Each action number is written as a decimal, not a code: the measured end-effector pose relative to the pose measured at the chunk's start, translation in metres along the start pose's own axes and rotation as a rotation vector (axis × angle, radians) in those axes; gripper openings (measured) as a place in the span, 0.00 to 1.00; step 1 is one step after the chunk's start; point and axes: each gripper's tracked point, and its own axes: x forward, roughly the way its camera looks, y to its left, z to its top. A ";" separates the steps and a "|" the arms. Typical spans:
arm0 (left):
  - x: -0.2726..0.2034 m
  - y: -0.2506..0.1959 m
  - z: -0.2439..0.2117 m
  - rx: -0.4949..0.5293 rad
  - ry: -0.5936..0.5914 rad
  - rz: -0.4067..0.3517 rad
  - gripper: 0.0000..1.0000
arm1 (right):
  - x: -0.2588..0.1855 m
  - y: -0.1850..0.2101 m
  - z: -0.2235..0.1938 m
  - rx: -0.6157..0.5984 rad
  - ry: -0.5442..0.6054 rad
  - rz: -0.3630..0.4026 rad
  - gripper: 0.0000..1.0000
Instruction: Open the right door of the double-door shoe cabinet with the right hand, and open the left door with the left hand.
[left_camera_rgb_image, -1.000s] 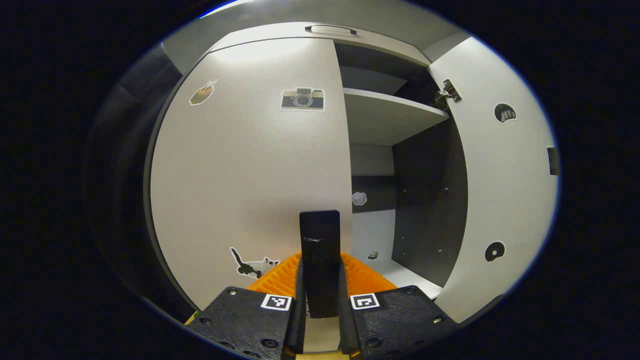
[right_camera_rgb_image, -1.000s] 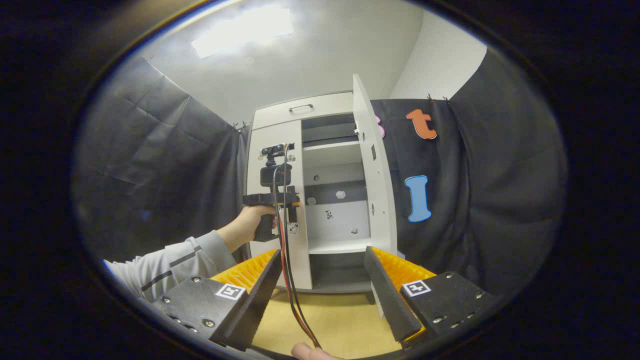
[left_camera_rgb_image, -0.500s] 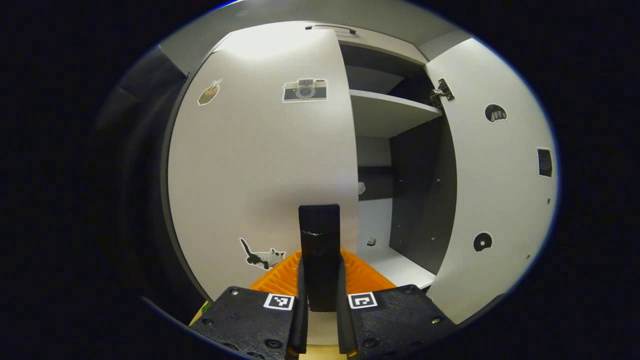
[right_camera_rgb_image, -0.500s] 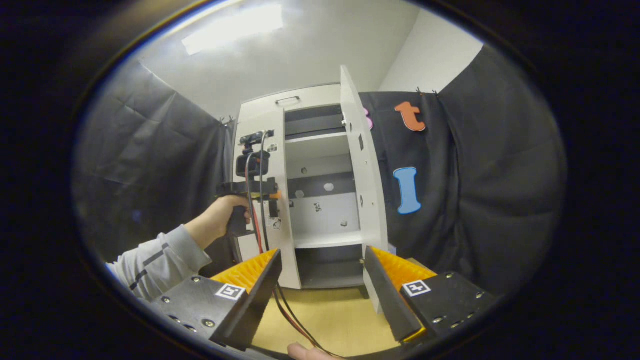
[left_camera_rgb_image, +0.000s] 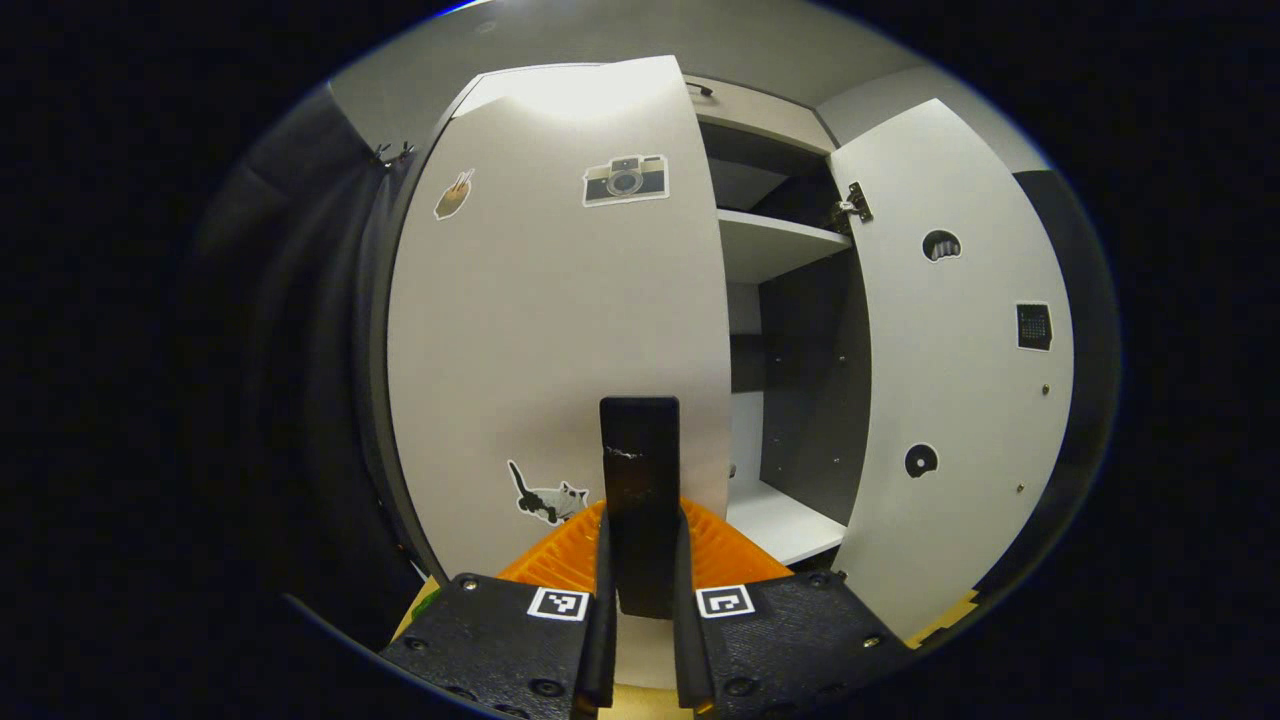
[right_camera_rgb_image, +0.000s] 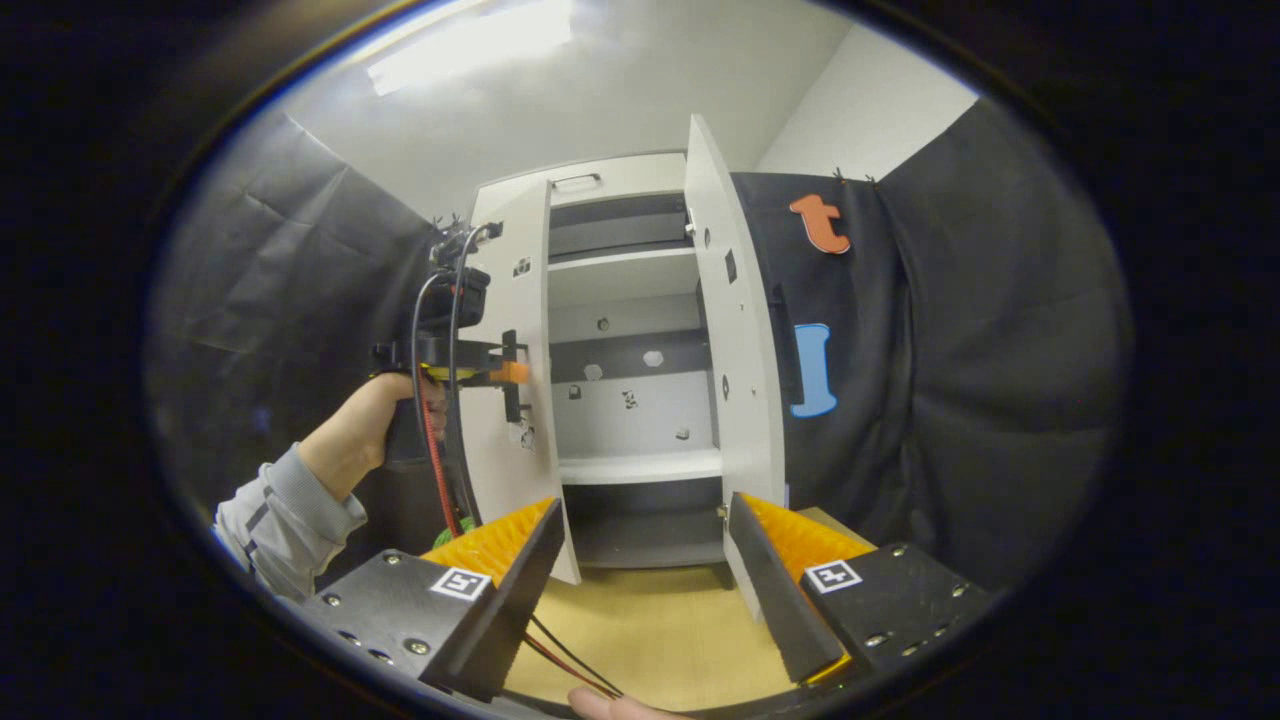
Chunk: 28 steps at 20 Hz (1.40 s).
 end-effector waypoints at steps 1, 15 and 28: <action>-0.005 0.002 -0.001 0.002 0.003 0.002 0.25 | 0.000 0.001 0.000 -0.001 0.002 -0.002 0.98; -0.063 0.036 -0.010 0.024 0.004 0.000 0.25 | 0.003 0.021 -0.004 0.005 0.009 0.028 0.98; -0.104 0.083 -0.022 -0.014 0.021 0.029 0.19 | 0.007 0.057 -0.004 -0.015 0.007 0.077 0.98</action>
